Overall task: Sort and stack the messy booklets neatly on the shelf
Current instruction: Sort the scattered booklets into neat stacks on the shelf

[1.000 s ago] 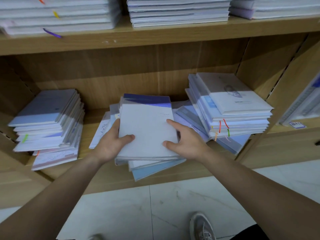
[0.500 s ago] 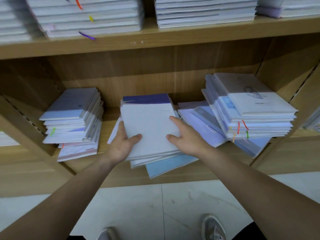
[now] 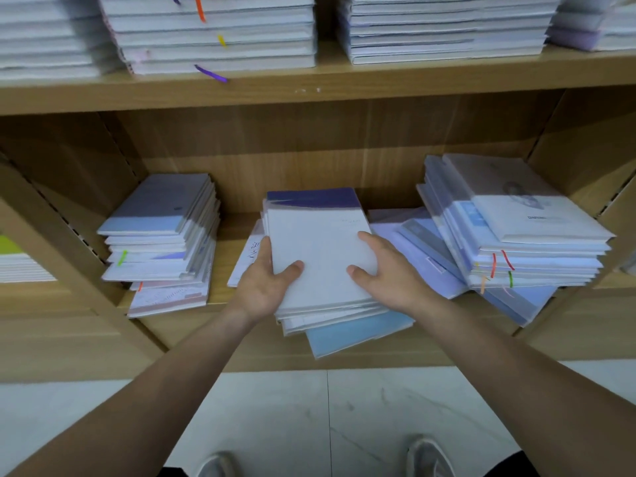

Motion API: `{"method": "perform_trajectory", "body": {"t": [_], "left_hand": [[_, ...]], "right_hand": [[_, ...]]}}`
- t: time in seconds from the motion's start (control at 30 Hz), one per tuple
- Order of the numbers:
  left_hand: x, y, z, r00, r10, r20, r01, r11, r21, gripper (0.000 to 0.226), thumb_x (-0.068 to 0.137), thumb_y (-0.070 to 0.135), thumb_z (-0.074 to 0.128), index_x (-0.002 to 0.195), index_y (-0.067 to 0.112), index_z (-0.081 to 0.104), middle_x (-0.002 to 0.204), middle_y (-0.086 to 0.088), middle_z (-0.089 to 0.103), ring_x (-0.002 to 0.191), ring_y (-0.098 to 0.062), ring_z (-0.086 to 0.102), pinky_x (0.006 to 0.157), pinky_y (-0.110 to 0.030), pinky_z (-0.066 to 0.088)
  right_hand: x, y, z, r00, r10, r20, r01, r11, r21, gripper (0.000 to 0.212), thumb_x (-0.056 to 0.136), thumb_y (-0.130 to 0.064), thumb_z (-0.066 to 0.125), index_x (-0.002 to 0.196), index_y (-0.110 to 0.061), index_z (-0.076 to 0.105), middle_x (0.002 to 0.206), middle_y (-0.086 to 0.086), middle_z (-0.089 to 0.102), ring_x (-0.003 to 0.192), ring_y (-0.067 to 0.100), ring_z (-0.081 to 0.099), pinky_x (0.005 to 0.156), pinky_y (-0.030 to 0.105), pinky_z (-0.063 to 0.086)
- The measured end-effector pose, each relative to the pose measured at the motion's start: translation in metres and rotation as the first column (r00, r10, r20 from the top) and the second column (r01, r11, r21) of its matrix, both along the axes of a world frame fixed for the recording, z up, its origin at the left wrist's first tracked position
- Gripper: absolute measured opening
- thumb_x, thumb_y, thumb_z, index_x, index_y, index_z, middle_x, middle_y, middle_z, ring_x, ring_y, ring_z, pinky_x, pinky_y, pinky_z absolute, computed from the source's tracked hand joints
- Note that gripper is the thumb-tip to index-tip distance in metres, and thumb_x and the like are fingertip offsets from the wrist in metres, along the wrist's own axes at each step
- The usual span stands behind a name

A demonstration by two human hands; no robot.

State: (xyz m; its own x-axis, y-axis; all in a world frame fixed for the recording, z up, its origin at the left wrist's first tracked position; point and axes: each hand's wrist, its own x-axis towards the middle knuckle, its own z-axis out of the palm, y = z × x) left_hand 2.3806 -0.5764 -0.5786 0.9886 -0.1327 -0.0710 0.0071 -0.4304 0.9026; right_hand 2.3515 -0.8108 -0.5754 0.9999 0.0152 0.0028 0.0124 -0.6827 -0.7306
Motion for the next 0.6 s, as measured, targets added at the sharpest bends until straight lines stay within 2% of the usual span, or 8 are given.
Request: {"method": "perform_trajectory", "body": {"t": [0.17, 0.3, 0.43, 0.5, 0.6], "left_hand": [[-0.003, 0.031, 0.012, 1.0, 0.002, 0.03, -0.001, 0.999, -0.036, 0.059, 0.091, 0.038, 0.068, 0.142, 0.04, 0.039, 0.123, 0.014, 0.064, 0.108, -0.011, 0.064, 0.091, -0.036, 0.055], [-0.004, 0.064, 0.014, 0.999, 0.015, 0.041, -0.013, 0.998, -0.057, 0.057, 0.09, 0.03, 0.072, 0.138, 0.04, 0.043, 0.123, 0.014, 0.065, 0.111, -0.011, 0.064, 0.098, -0.044, 0.053], [-0.004, 0.08, 0.013, 0.999, 0.016, 0.033, -0.014, 0.999, -0.05, 0.063, 0.091, 0.03, 0.07, 0.143, 0.044, 0.037, 0.128, 0.015, 0.062, 0.114, -0.011, 0.062, 0.1, -0.043, 0.051], [-0.004, 0.084, 0.013, 0.999, 0.011, 0.033, -0.009, 0.998, -0.054, 0.062, 0.092, 0.031, 0.069, 0.143, 0.044, 0.037, 0.128, 0.015, 0.062, 0.113, -0.01, 0.063, 0.1, -0.043, 0.051], [-0.006, 0.088, 0.012, 0.999, -0.006, 0.04, 0.007, 0.999, -0.039, 0.062, 0.092, 0.031, 0.069, 0.144, 0.044, 0.036, 0.129, 0.014, 0.062, 0.113, -0.011, 0.063, 0.099, -0.042, 0.052]], "right_hand": [[0.001, 0.023, 0.001, 0.998, 0.056, 0.01, -0.056, 0.998, 0.031, 0.072, 0.096, -0.035, 0.063, 0.157, -0.026, 0.025, 0.158, -0.008, 0.032, 0.142, 0.014, 0.034, 0.114, 0.029, 0.032], [0.006, 0.048, 0.001, 0.992, 0.121, 0.02, -0.123, 0.985, 0.122, 0.072, 0.095, -0.029, 0.065, 0.156, -0.028, 0.027, 0.155, -0.009, 0.039, 0.139, 0.012, 0.041, 0.115, 0.034, 0.037], [0.011, 0.061, 0.002, 0.986, 0.166, -0.004, -0.164, 0.978, 0.126, 0.077, 0.093, -0.033, 0.068, 0.156, -0.029, 0.025, 0.153, -0.01, 0.041, 0.135, 0.011, 0.044, 0.112, 0.035, 0.04], [0.013, 0.057, 0.003, 0.981, 0.193, -0.033, -0.189, 0.978, 0.092, 0.074, 0.094, -0.042, 0.064, 0.155, -0.034, 0.024, 0.152, -0.013, 0.042, 0.135, 0.011, 0.044, 0.11, 0.036, 0.042], [0.015, 0.03, -0.003, 0.993, 0.115, -0.032, -0.119, 0.983, -0.137, 0.069, 0.093, -0.061, 0.053, 0.153, -0.035, 0.03, 0.155, -0.012, 0.04, 0.141, 0.017, 0.037, 0.11, 0.042, 0.039]]}}
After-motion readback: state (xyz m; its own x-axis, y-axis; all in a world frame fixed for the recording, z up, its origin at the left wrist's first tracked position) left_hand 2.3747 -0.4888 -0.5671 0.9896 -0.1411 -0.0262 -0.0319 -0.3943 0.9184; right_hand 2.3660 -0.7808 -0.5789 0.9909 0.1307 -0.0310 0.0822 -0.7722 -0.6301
